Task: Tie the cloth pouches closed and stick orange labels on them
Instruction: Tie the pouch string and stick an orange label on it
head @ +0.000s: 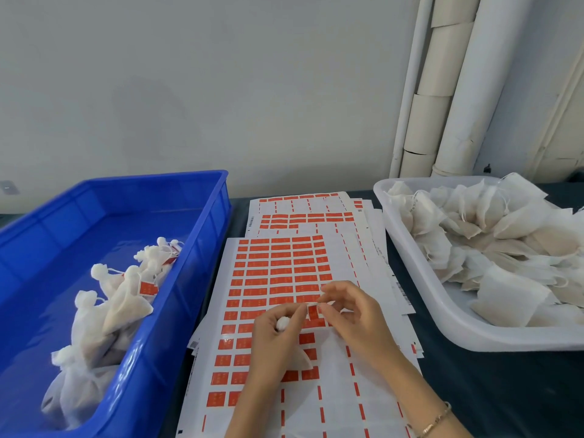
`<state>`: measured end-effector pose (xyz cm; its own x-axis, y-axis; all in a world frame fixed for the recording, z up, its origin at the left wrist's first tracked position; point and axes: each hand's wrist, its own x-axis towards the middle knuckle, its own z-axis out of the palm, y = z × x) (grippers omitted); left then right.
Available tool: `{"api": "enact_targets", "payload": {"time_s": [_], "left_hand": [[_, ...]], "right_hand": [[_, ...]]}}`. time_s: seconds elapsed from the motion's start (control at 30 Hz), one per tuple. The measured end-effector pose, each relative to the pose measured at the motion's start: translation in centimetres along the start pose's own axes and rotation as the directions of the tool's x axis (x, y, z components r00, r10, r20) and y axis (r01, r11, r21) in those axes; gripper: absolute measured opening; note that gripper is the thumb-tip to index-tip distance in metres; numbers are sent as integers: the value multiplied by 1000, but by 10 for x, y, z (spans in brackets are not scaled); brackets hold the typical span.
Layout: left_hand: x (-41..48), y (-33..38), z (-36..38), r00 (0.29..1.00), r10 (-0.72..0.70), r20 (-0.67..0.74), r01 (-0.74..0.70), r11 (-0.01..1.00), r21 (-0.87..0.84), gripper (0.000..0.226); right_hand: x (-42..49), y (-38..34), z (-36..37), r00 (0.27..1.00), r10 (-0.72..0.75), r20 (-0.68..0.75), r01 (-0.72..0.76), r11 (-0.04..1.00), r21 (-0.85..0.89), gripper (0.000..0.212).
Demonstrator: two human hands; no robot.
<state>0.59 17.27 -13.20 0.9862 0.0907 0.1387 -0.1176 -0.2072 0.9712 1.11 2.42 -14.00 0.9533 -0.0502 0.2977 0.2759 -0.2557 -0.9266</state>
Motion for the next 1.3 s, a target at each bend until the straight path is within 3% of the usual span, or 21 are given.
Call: {"api": "enact_targets", "payload": {"time_s": [0.17, 0.3, 0.57, 0.8, 0.97, 1.13, 1.2, 1.3], "left_hand": [[-1, -1, -1, 998, 48, 46, -47, 999, -9, 9], [0, -6, 1, 998, 42, 46, -45, 995, 88, 2], [1, -3, 2, 995, 49, 82, -56, 994, 94, 8], [-11, 9, -6, 980, 6, 201, -38, 987, 154, 25], [-21, 39, -29, 991, 6, 134, -41, 966, 255, 39], [-30, 99, -92, 969, 247, -24, -222, 904, 367, 15], [-26, 127, -120, 933, 347, -100, -283, 875, 393, 11], [-7, 161, -162, 885, 420, -203, -311, 856, 414, 8]], "right_hand": [[1, 3, -2, 999, 25, 43, -23, 999, -41, 7], [2, 3, -2, 998, 43, 40, -41, 998, -43, 5], [5, 6, -1, 999, 15, 39, -12, 997, -71, 5], [8, 1, 2, 1000, 29, -6, -29, 1000, -1, 5], [16, -30, 14, 999, 24, -32, -22, 997, 75, 7], [32, -100, 27, 987, -120, 103, 98, 975, 201, 19], [40, -131, 37, 939, -220, 263, 155, 956, 249, 19], [54, -168, 65, 831, -343, 438, 312, 939, 143, 21]]}}
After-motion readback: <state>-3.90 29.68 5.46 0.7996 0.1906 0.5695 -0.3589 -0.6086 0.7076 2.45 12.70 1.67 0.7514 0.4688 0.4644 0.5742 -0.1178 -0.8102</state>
